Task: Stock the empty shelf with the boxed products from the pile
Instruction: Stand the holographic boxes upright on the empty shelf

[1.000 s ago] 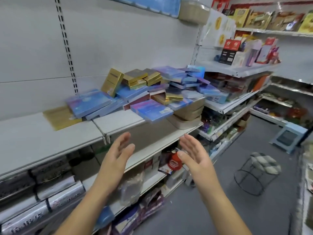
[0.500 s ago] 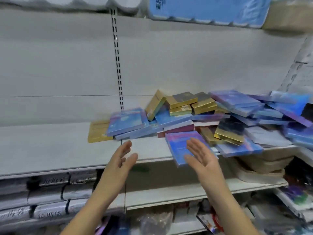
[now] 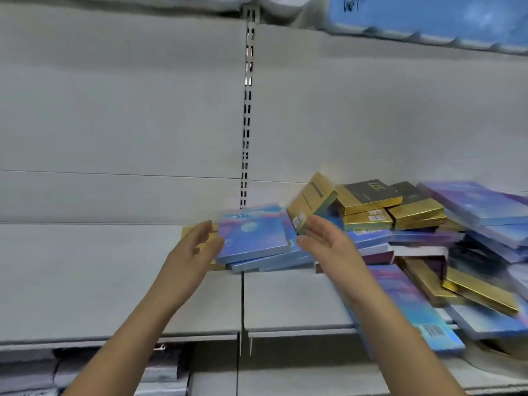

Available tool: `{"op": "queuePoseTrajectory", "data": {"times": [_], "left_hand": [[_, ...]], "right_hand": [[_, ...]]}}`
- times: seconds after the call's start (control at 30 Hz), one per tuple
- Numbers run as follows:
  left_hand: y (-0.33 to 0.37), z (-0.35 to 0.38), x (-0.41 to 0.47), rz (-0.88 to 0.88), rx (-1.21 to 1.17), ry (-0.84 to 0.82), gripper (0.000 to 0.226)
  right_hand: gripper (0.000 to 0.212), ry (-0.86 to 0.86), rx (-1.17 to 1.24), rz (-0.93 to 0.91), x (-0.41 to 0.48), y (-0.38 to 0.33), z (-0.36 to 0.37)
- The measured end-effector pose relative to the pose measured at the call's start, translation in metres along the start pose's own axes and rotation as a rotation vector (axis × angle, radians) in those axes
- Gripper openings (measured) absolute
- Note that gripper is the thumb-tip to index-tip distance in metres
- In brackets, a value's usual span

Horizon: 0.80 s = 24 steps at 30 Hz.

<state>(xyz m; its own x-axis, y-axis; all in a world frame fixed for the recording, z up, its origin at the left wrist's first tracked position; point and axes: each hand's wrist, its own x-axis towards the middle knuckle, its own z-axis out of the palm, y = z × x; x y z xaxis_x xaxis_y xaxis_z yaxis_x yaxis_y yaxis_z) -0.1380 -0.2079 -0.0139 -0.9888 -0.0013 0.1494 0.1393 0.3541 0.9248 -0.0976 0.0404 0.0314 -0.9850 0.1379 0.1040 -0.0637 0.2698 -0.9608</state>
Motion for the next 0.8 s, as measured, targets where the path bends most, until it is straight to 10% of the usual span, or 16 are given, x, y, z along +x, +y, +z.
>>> {"op": "queuePoseTrajectory", "data": {"times": [0.47, 0.8], "left_hand": [[-0.011, 0.015, 0.065, -0.004, 0.607, -0.217, 0.064], [0.001, 0.011, 0.07, -0.265, -0.282, 0.041, 0.057]], "right_hand": [[0.045, -0.03, -0.224, 0.18, 0.055, 0.003, 0.022], [0.026, 0.036, 0.26, 0.346, 0.063, 0.013, 0.028]]}}
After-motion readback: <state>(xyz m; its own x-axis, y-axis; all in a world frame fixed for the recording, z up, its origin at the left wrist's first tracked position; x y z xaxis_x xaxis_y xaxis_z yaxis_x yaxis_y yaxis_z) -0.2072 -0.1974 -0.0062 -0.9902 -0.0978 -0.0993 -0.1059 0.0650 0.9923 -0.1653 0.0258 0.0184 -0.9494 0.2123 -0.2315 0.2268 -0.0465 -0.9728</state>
